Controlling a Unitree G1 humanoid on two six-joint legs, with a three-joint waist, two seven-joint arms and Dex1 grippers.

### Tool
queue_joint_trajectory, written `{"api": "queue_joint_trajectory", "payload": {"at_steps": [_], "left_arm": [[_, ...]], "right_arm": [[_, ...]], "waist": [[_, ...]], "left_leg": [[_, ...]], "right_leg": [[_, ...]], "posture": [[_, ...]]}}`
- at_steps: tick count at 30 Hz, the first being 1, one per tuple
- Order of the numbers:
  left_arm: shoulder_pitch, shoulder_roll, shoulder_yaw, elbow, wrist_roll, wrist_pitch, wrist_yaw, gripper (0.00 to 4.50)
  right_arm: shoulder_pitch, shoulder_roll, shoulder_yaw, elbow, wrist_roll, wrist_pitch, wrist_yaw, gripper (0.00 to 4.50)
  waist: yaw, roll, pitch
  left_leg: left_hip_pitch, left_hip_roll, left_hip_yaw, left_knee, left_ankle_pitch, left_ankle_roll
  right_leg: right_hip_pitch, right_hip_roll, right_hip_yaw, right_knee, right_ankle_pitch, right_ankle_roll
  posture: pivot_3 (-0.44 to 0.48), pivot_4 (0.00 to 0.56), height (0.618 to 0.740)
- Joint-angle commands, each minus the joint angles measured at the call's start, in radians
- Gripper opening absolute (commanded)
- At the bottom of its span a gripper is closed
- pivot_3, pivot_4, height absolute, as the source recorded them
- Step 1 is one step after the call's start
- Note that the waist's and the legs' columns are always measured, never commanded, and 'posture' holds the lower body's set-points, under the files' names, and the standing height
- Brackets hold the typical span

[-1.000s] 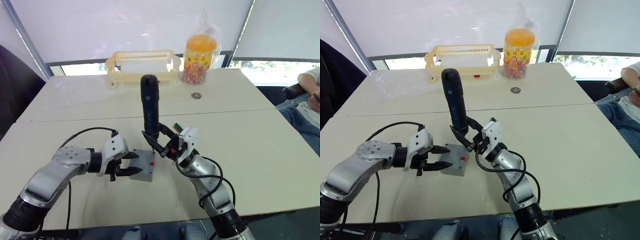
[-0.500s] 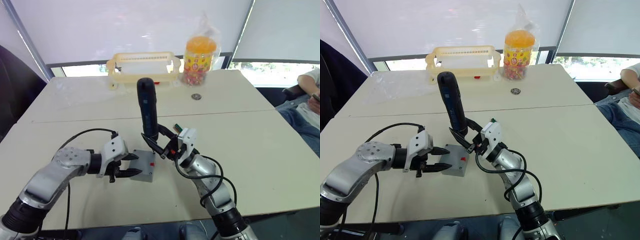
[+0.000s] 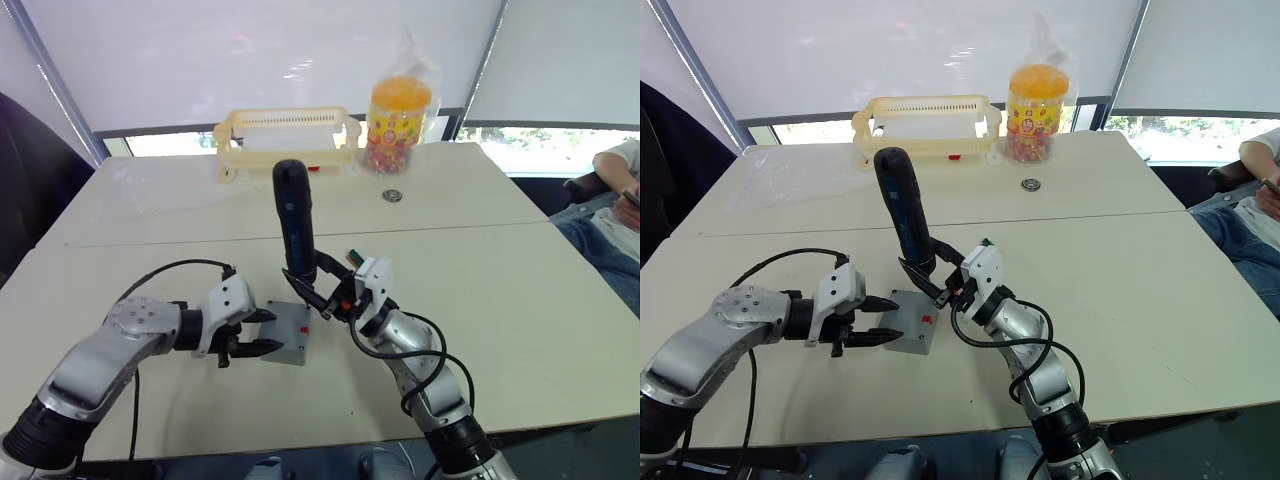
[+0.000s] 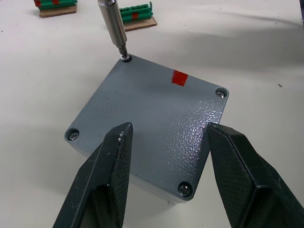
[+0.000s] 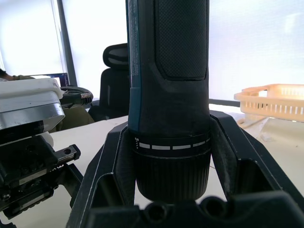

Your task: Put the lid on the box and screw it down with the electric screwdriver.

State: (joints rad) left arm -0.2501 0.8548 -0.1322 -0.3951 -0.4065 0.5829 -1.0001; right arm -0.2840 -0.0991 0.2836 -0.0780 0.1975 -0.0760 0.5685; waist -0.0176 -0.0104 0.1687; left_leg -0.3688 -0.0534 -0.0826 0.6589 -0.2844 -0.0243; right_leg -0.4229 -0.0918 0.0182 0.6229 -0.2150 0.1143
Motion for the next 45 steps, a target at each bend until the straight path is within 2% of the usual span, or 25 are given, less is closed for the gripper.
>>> {"api": "queue_joint_trajectory", "payload": {"at_steps": [1,6,45], "left_arm": [[0.036,0.015,-0.028,0.019,0.036,0.008,-0.004,2.47],[0.038,0.014,-0.028,0.026,0.038,0.0,-0.008,2.47],[0.003,-0.006,-0.045,0.015,0.026,0.044,0.001,2.47]], "right_arm": [[0.039,-0.031,0.013,0.06,-0.034,0.049,0.009,1.79],[0.043,-0.034,0.012,0.059,-0.031,0.054,0.007,1.79],[0.023,-0.027,0.001,0.093,-0.04,0.019,-0.012,1.79]], "waist": [[0.0,0.0,-0.003],[0.0,0.0,-0.005],[0.004,0.0,-0.005]], "left_leg": [[0.001,0.0,0.0,-0.001,0.0,0.0],[0.017,0.001,0.0,-0.011,0.0,0.0],[0.016,0.002,-0.001,-0.012,0.0,0.0]], "right_leg": [[0.001,0.0,0.0,-0.001,0.0,0.0],[0.016,0.0,0.0,-0.01,-0.008,-0.001],[0.015,-0.002,-0.001,-0.01,-0.009,-0.001]], "posture": [[0.0,0.15,0.74],[0.0,0.15,0.74],[0.0,0.15,0.74]]}}
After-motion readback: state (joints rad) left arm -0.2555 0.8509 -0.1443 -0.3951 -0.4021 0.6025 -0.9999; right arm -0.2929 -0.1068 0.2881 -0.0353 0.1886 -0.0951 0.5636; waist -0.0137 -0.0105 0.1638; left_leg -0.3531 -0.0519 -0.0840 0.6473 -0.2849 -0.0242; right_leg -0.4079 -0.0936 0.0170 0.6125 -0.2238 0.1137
